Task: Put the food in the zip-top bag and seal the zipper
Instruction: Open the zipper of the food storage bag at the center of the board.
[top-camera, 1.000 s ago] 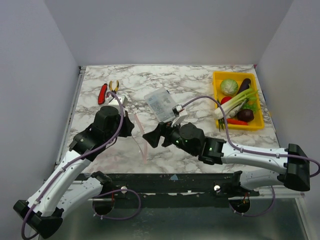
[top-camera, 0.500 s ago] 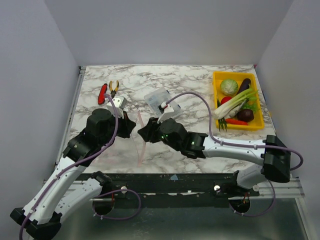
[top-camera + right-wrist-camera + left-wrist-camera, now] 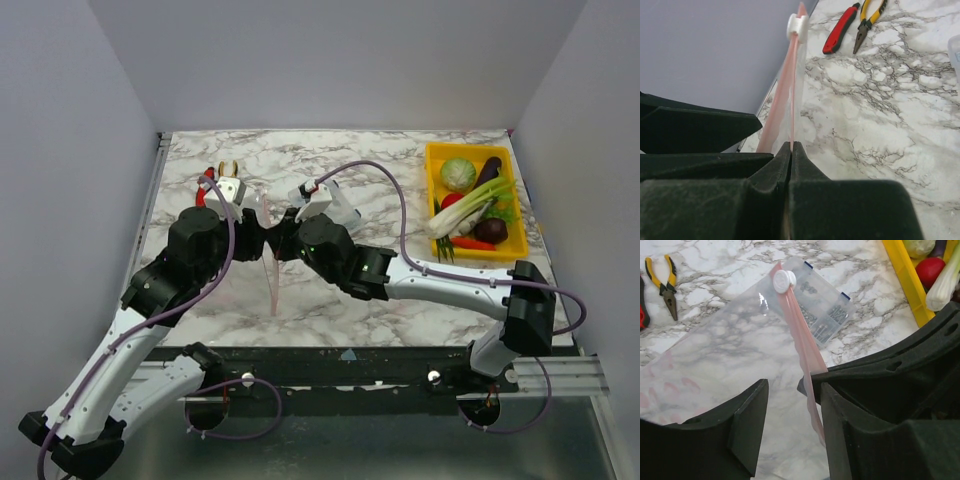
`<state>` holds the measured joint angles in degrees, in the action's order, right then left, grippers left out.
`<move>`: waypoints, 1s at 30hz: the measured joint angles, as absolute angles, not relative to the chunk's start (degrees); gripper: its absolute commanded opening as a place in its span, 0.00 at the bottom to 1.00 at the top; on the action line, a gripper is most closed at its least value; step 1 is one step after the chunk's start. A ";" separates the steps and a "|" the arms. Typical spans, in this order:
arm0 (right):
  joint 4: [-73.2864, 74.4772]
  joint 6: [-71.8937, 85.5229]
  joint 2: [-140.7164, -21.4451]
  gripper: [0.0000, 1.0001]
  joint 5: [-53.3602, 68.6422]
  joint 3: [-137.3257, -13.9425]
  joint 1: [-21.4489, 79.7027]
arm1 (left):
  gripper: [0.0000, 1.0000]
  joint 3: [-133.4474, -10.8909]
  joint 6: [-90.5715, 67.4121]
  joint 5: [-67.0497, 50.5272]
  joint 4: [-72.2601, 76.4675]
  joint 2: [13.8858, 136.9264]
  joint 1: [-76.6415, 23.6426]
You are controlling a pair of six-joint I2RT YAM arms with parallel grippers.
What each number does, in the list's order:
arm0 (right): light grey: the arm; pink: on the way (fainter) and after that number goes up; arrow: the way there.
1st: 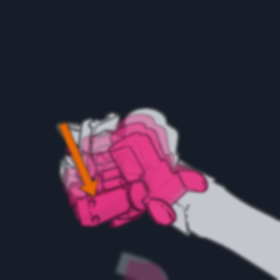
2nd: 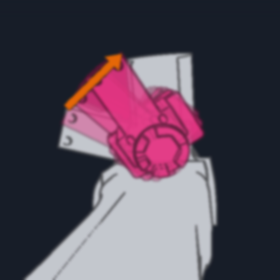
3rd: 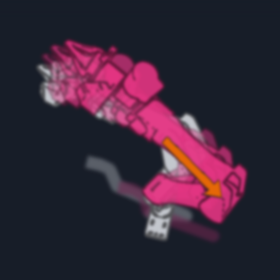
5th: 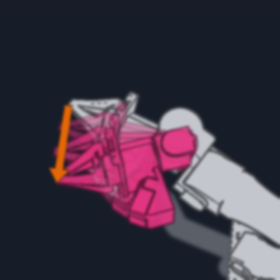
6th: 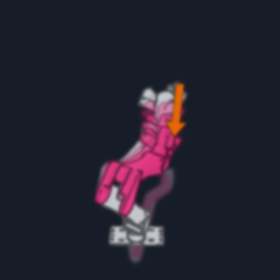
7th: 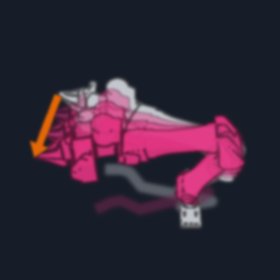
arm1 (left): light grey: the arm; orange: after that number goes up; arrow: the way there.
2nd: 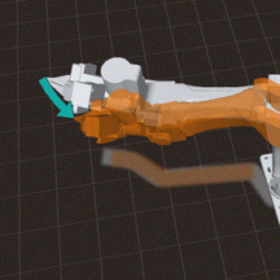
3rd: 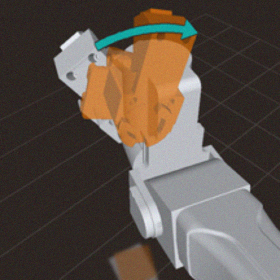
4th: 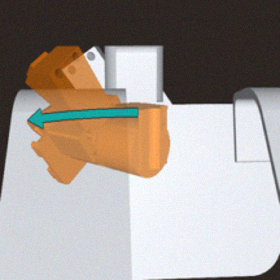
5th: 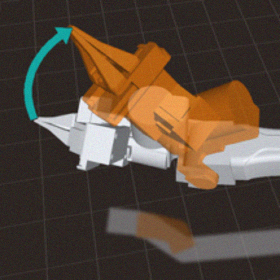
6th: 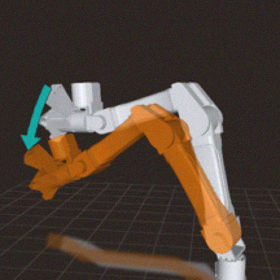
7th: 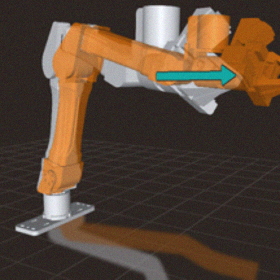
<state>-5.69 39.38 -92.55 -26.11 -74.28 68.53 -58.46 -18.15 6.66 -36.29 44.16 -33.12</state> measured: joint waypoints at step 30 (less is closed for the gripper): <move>1.58 37.67 -90.19 0.01 -29.78 -71.66 61.17 | 0.00 -69.60 -18.26 20.05 -35.70 57.06 -33.76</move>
